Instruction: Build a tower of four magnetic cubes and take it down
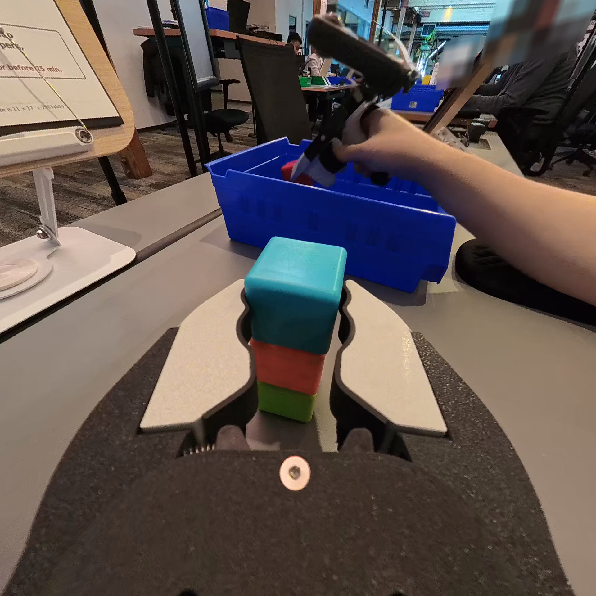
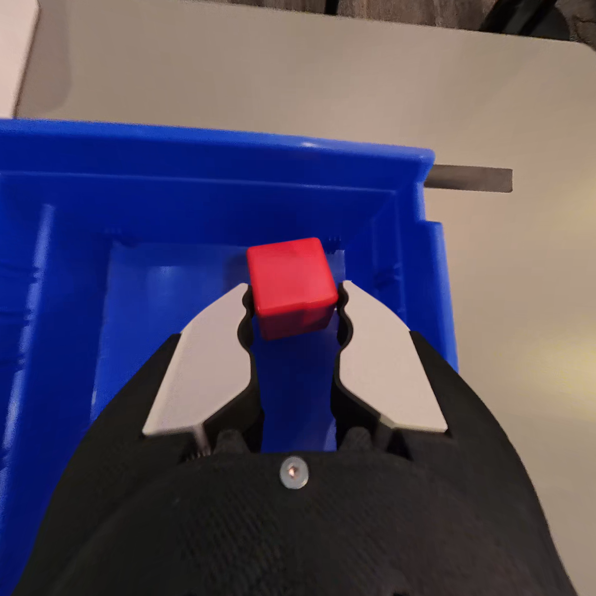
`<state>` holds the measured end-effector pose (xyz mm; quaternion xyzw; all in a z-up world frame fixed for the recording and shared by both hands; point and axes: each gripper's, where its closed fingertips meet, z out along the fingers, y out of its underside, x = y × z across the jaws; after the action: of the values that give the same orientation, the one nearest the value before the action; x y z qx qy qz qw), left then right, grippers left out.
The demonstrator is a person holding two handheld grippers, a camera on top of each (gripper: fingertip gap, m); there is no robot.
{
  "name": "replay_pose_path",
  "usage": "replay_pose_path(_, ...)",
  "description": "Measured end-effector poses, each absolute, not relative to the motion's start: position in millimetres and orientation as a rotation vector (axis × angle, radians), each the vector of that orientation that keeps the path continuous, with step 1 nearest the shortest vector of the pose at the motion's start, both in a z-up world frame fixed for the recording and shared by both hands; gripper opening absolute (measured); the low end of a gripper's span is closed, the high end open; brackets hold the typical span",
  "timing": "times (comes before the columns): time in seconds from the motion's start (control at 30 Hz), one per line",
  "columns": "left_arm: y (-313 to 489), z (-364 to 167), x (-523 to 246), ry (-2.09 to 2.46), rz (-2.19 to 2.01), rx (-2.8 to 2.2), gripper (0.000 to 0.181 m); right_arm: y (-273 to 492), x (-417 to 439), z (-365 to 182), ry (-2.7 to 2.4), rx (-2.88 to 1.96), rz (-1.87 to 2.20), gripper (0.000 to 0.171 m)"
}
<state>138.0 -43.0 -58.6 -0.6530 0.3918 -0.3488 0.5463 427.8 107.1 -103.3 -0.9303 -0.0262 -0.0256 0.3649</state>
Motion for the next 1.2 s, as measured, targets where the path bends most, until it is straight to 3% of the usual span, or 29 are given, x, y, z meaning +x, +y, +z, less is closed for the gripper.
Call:
replay_pose_path(0.13,-43.1,-58.7,138.0,0.934,-0.826,-1.553,0.052,110.4,435.2,-131.1,-0.084,-2.443,-0.177,0.053)
replay_pose_path(0.4,-43.5,-58.4,137.5,0.933,-0.842,-1.549,0.051,101.0,438.5,-137.0,-0.137,-2.521,-0.213,0.061)
replay_pose_path(0.53,-43.8,-59.7,137.3,0.937,-0.838,-1.562,0.054,100.9,430.9,-116.7,-0.163,-2.481,-0.191,0.064)
replay_pose_path(0.67,-44.4,-71.1,135.3,0.951,-0.805,-1.633,0.071,99.2,415.6,-69.0,-0.213,-2.351,-0.135,0.063)
replay_pose_path(0.8,-45.9,-84.7,132.5,0.981,-0.754,-1.686,0.070,86.3,359.0,2.7,-0.444,-2.092,0.069,0.059)
replay_pose_path(0.93,-45.0,-98.7,134.3,1.030,-0.724,-1.727,0.060,18.2,241.2,55.4,-0.940,-1.742,0.602,0.055)
replay_pose_path(1.03,-44.8,-104.1,134.6,1.048,-0.721,-1.740,0.052,-35.9,178.8,45.3,-1.284,-1.597,0.838,0.060)
replay_pose_path(1.2,-49.8,-104.4,137.5,1.092,-0.756,-1.722,0.052,-50.1,130.5,-19.7,-1.584,-1.634,0.717,0.068)
